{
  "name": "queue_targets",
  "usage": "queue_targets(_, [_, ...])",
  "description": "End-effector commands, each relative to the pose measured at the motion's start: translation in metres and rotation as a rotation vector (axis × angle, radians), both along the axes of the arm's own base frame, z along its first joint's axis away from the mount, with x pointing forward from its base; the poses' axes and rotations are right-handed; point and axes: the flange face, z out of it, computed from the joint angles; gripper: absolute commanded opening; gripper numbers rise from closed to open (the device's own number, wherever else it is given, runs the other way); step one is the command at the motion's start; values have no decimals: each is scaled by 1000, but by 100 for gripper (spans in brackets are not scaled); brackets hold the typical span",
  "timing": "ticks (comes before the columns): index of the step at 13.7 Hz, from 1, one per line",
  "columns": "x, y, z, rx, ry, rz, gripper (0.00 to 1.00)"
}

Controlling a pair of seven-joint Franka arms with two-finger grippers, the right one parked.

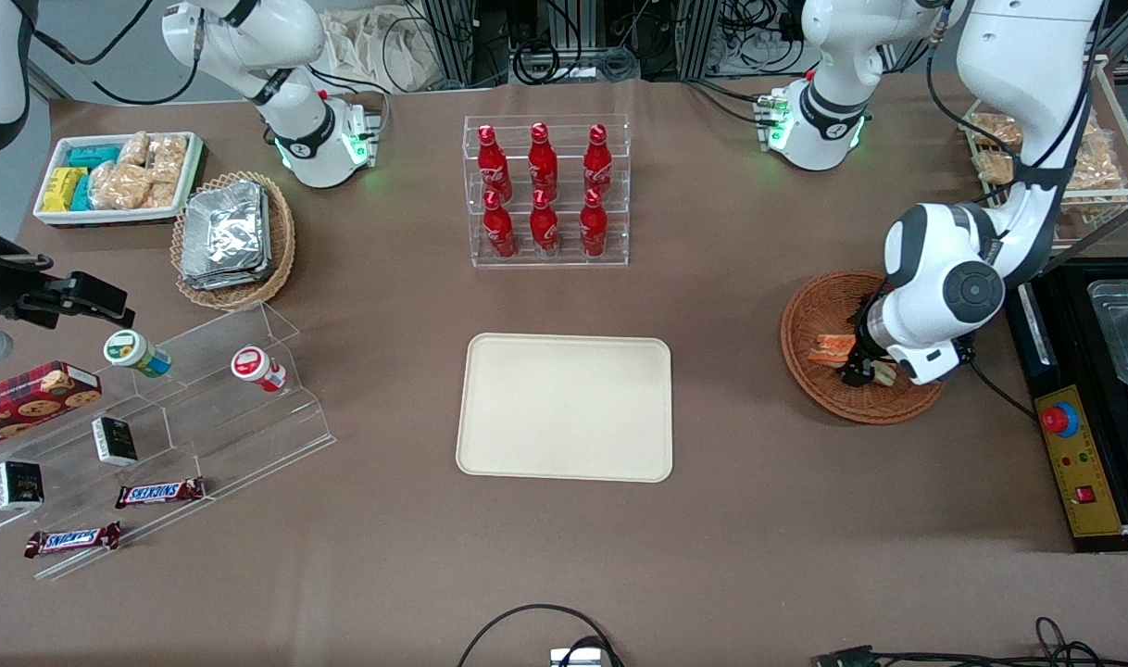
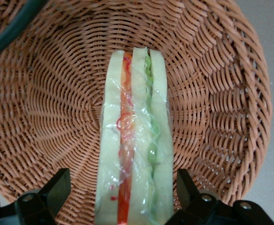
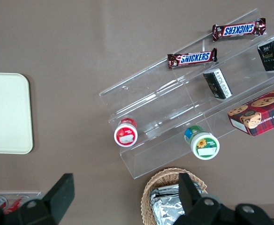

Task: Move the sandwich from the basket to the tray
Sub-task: 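Lower the left gripper and close it on the wrapped sandwich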

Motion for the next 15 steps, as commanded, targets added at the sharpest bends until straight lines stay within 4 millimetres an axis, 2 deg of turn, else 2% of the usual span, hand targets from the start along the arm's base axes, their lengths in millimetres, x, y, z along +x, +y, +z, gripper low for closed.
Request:
queue_targets(1, [3,1,-1,19,-43,64,80])
queue_targets(2, [5,0,0,22,-56,99,51])
queue_targets(3, [6,0,0,23,-60,104,17])
queue_targets(4, [6,0,-1,28,-60,94,0])
queue_targets(9, [9,10,8,42,-74,90,0])
queue_targets(12, [18,12,31,51,-73,93,0])
queue_targets(15, [34,1,61,58,-56,78,0])
